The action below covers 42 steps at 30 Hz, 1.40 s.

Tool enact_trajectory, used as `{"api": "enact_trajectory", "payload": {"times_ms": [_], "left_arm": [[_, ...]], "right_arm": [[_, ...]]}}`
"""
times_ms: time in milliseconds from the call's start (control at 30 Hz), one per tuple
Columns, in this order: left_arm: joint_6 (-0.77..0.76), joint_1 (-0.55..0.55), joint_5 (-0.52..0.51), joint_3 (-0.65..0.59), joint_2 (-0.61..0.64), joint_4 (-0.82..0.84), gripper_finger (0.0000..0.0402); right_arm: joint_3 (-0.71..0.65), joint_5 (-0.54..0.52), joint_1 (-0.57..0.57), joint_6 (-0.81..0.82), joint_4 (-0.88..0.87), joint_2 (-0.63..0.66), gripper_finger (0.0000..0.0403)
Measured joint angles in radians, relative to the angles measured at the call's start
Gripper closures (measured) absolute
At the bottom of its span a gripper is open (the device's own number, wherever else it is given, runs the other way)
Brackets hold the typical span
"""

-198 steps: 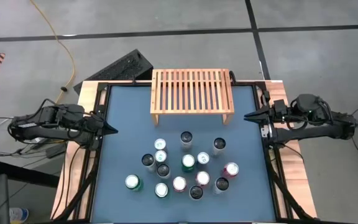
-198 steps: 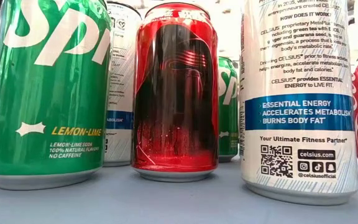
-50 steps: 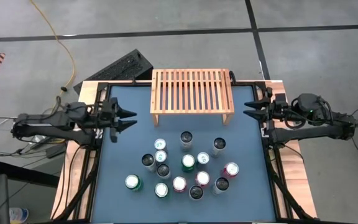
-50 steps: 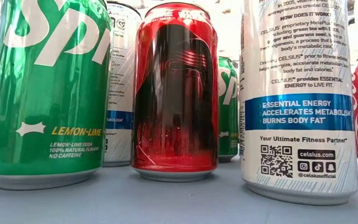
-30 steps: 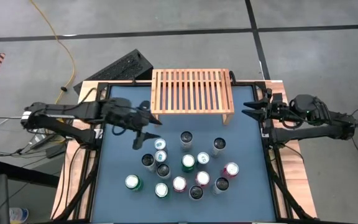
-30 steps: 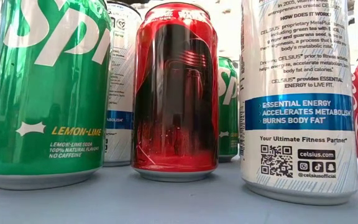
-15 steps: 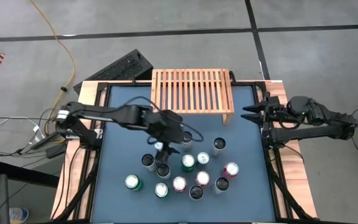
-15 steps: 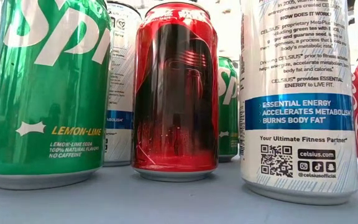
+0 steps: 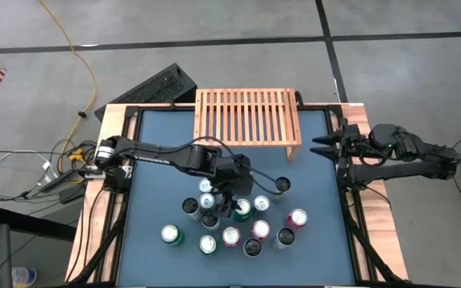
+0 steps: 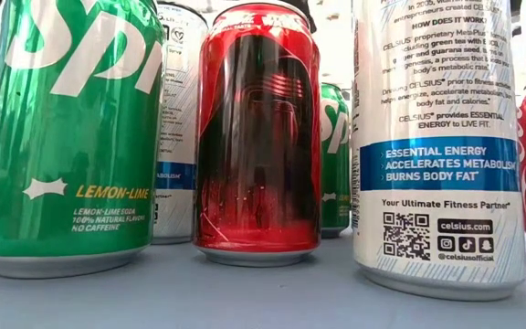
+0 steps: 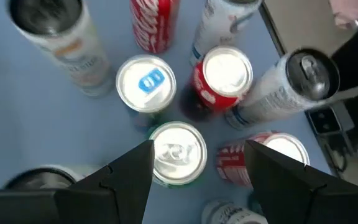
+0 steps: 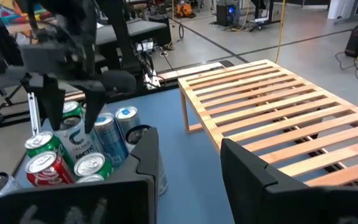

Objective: Place canned beverage on shelf
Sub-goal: Put the top green soda can on the shelf

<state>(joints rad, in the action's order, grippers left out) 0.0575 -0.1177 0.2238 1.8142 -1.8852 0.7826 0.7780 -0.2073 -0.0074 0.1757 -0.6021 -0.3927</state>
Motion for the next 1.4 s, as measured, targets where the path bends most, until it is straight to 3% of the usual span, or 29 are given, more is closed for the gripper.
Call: {"api": "enact_trajectory", "payload": {"times_ms": [133,567,667,800,967,1400], "left_arm": [[0.015,-0.023,-0.093,-0.005,0.0,-0.005,0.0166],[0.143,-0.045,-0.108,-0.005,-0.015,-0.045,0.0135],[0.132,-0.051,-0.115,-0.005,-0.015,-0.042,0.0122],[0.121,-0.06,-0.198,-0.019,-0.016,-0.034,0.0115],[0.004,-0.055,-0.208,-0.019,-0.024,-0.044,0.0114],[-0.024,-0.058,-0.21,-0.02,-0.09,-0.059,0.0114]], "right_arm": [[0.0,0.0,0.0,0.0,-0.025,0.0,0.0277],[0.0,-0.001,0.0,0.014,-0.031,0.0,0.0277],[0.0,-0.001,0.0,0.026,-0.034,0.0,0.0276],[0.0,-0.001,0.0,0.035,-0.034,0.0,0.0269],[0.0,-0.001,0.0,0.034,-0.053,0.0,0.0258],[0.0,0.002,0.001,0.037,-0.149,0.0,0.025]]}}
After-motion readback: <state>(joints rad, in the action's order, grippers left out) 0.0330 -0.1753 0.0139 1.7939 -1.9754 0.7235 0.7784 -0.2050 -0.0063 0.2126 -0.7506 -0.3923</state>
